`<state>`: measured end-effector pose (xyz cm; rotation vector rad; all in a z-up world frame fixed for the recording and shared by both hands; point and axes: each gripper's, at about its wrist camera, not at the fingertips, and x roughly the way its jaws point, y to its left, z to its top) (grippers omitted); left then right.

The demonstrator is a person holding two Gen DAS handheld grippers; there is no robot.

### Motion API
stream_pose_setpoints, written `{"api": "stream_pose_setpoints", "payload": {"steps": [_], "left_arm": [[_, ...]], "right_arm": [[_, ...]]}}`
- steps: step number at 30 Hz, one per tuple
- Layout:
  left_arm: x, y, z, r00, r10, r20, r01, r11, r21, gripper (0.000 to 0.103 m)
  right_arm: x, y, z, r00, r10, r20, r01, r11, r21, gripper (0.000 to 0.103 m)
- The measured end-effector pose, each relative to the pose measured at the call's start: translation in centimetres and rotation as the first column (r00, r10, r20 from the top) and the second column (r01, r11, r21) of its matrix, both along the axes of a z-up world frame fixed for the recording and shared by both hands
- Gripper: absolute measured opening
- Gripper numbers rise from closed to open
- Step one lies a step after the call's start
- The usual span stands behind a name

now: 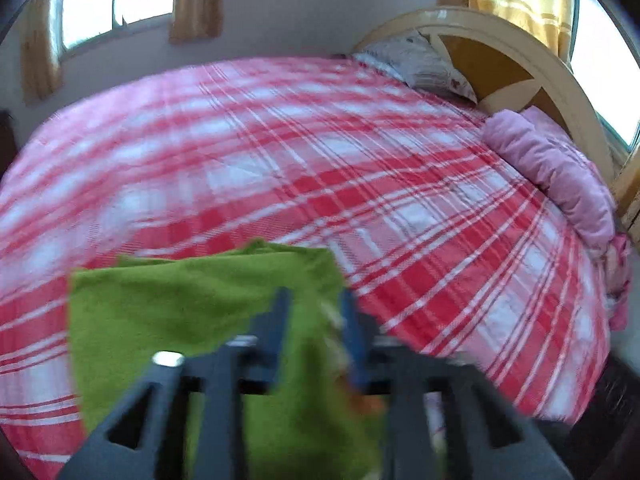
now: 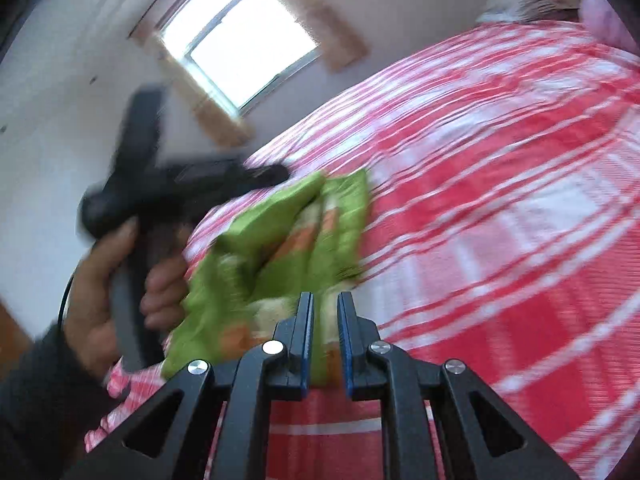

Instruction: Fold small clothes

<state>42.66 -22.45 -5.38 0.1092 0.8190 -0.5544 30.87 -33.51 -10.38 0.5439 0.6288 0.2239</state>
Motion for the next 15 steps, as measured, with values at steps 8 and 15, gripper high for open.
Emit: {"api": "stream_pose_setpoints", "payload": {"steps": [8, 15], "left_arm": [[-2.8, 9.9, -1.1, 0.979, 0.187, 0.075, -0.185, 0.982, -0.031, 0.073], [-4.6, 13.7, -4.0, 0.975, 0.221, 0.001, -0.221, 0.975, -0.012, 0.074]], "right_arm": [[3.8, 6.5, 4.1, 0.97, 0.229, 0.079, -0.214, 0.963, -0.163, 0.085], [7.2, 5.5, 1.4, 0.972, 0.228, -0.055, -0.232, 0.969, -0.09, 0.006]]}}
